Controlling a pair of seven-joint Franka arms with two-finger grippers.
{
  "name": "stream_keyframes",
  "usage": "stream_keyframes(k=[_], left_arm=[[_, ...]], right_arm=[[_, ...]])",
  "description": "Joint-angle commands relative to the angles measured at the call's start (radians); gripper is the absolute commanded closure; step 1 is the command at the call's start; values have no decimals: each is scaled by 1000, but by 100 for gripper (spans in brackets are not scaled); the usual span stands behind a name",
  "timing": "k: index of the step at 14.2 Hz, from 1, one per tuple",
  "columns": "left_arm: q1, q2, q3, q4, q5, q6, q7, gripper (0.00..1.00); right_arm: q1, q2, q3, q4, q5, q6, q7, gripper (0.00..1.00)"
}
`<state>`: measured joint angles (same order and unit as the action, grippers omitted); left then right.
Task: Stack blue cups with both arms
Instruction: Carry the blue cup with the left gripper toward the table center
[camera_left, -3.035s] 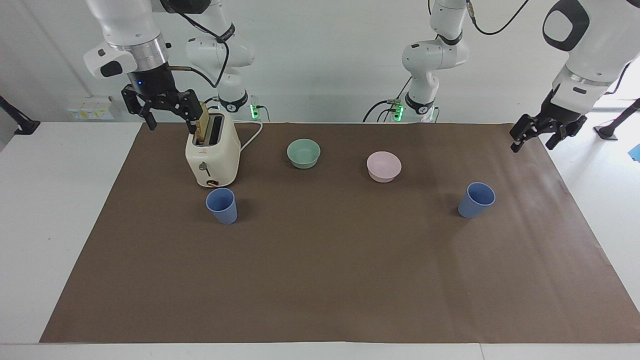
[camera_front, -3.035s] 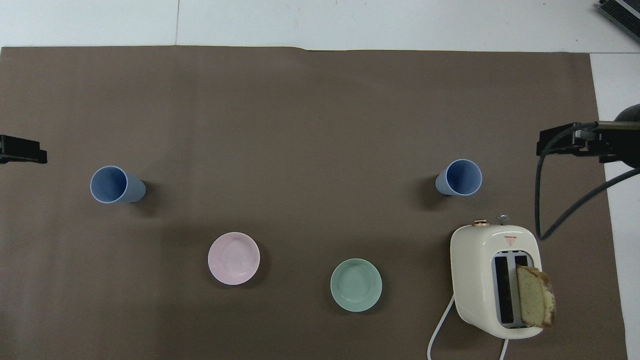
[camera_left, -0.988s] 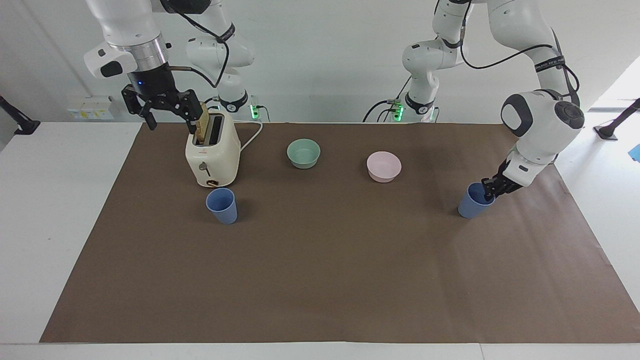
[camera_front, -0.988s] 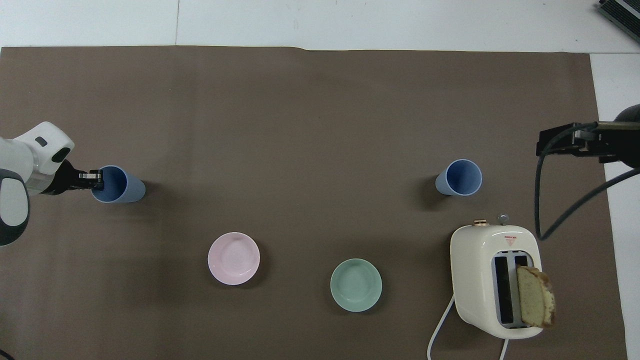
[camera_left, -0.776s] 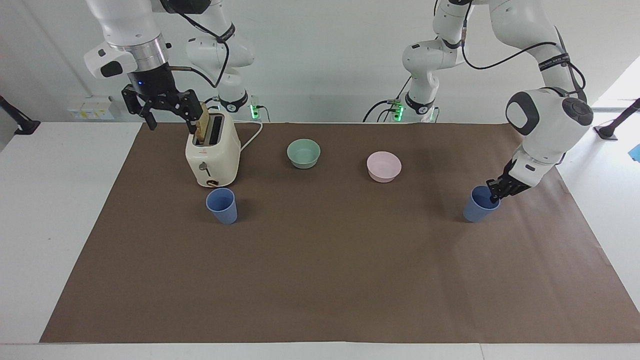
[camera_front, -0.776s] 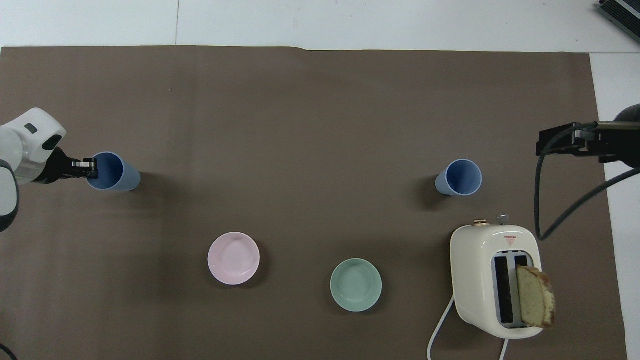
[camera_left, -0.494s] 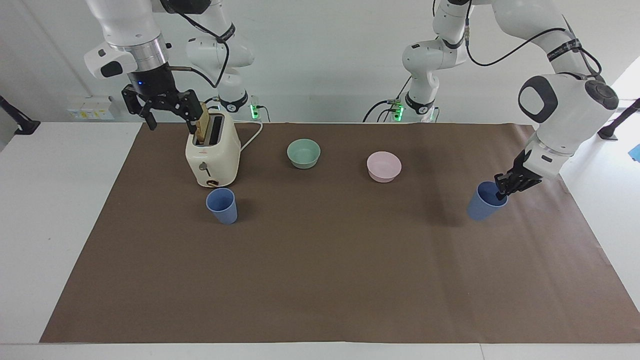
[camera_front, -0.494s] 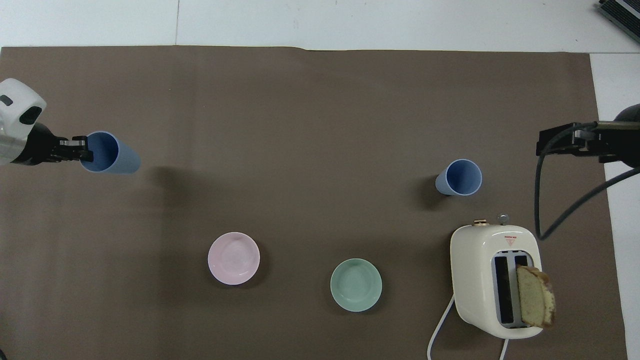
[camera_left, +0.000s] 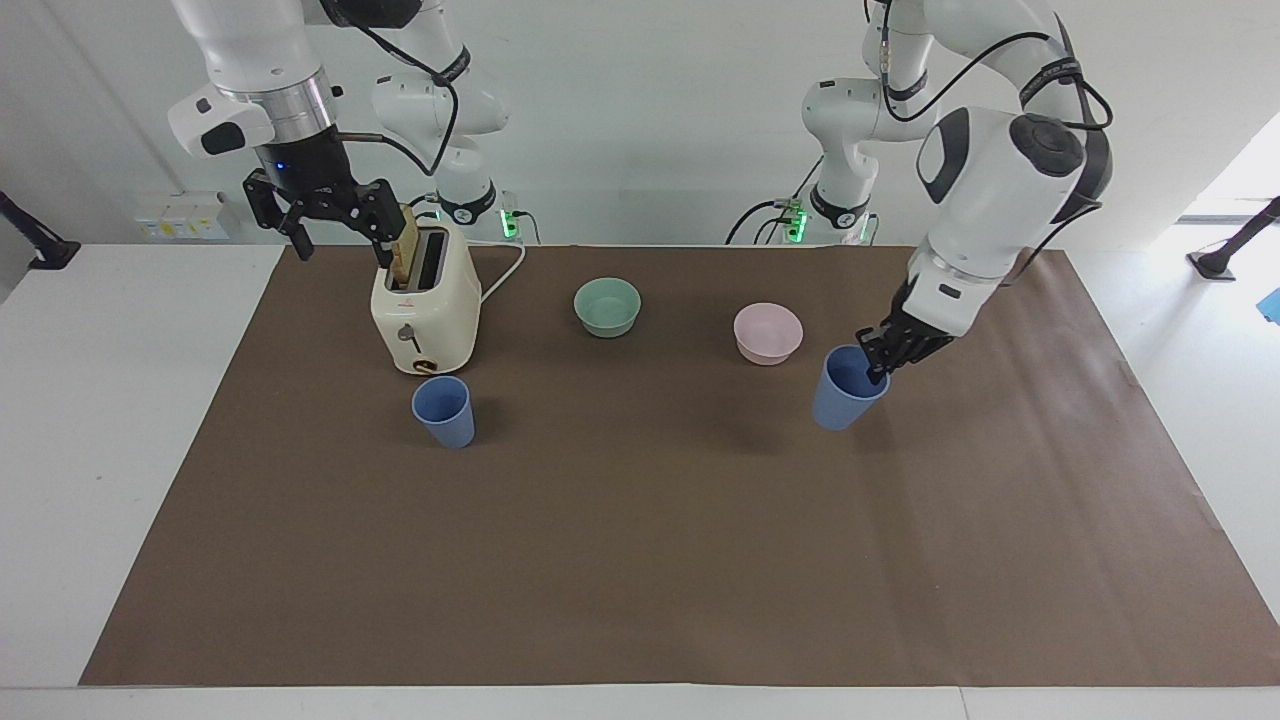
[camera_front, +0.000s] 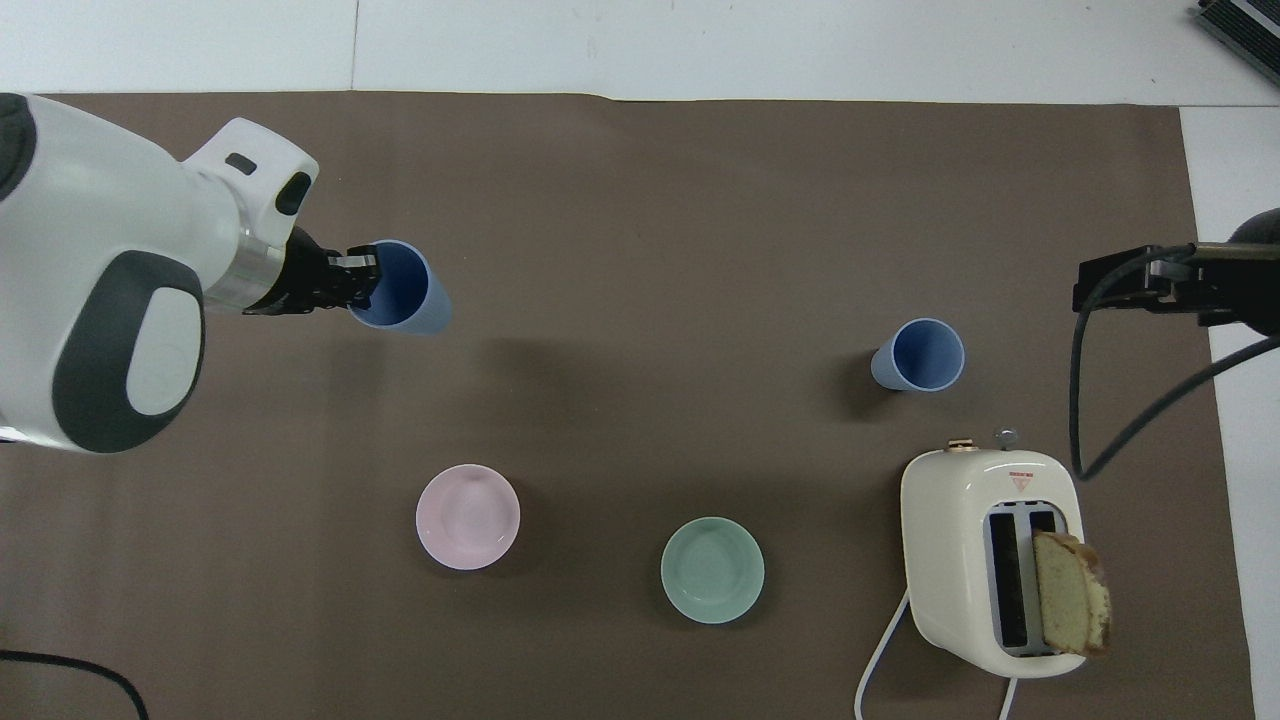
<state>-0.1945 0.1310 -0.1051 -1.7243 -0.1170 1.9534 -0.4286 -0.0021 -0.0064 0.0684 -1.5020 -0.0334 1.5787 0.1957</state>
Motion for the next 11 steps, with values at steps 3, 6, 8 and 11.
stream_keyframes(k=[3, 6, 8, 11], left_arm=[[-189, 105, 18, 17, 34, 158, -205, 100], [-236, 136, 18, 3, 40, 177, -210, 100], [-255, 148, 18, -14, 40, 186, -211, 100], [-278, 159, 18, -49, 40, 219, -210, 100]], right_arm=[[-7, -24, 4, -27, -10, 1, 13, 0], [-7, -24, 4, -27, -8, 1, 13, 0], [-7, -24, 4, -27, -8, 1, 13, 0], [-7, -24, 4, -29, -10, 1, 13, 0]])
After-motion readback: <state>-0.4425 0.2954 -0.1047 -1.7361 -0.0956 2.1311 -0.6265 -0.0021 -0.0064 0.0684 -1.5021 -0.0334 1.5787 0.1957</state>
